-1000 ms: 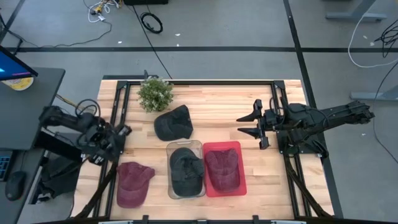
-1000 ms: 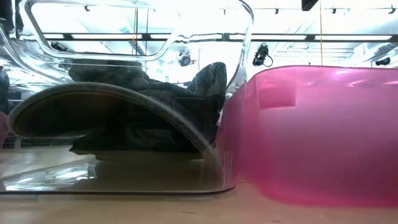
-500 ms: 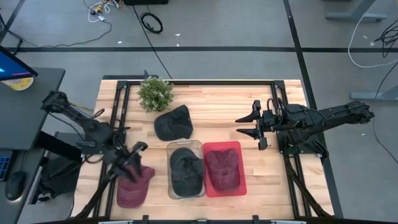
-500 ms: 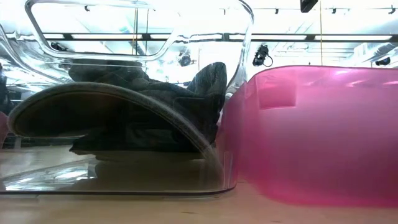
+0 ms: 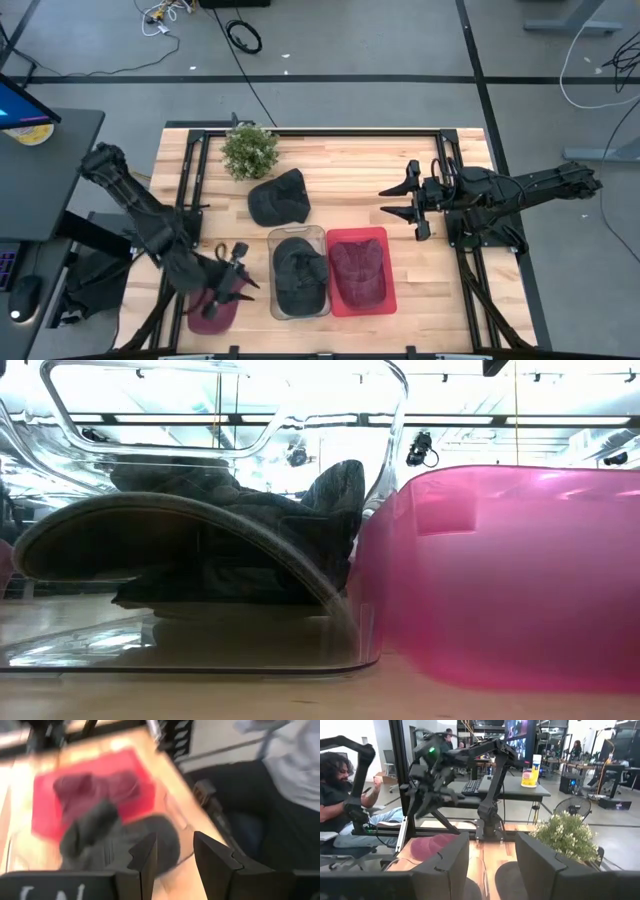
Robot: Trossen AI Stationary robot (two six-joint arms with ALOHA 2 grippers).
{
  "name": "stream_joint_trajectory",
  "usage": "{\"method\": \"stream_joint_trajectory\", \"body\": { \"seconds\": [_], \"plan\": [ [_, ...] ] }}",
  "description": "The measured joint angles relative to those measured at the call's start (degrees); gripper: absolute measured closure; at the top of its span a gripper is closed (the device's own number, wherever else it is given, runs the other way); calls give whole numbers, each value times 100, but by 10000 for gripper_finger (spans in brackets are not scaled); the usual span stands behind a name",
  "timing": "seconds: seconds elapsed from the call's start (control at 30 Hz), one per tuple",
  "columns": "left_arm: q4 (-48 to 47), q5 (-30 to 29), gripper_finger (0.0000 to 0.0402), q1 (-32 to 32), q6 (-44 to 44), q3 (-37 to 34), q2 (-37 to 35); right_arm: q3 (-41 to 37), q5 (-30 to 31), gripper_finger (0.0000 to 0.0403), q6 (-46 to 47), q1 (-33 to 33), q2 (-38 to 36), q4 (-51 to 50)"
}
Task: Pick & Place hat
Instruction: Put the red cap into the red bin
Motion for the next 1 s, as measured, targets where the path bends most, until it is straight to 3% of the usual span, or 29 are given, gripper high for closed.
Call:
{"method": "stream_joint_trajectory", "body": {
  "seconds": [0.17, 0.27, 0.37, 0.5, 0.6, 0.7, 1.0],
  "plan": [
    [-1233, -274, 268, -42, -1472, 755, 847, 0, -2, 239, 76, 0, 0, 89],
    [-2101, -223, 268, -24, -2781, 1142, 1291, 0, -2, 239, 249, 0, 0, 64],
    [-3222, 258, 268, -27, -4340, 1386, 1707, 0, -2, 239, 435, 0, 24, 46],
    [-4217, 1489, 268, -27, -5922, 1431, 2135, 0, -2, 239, 695, 3, 96, 65],
    [-4476, 2229, 268, -74, -6322, 1431, 2405, 0, -4, 239, 920, 3, 198, 58],
    [-4323, 2493, 268, -132, -6332, 1430, 2567, 0, -4, 239, 1019, 3, 317, 71],
    [-4049, 2327, 268, -337, -6773, 1431, 2697, 0, -5, 239, 1283, 3, 701, 218]
  ]
}}
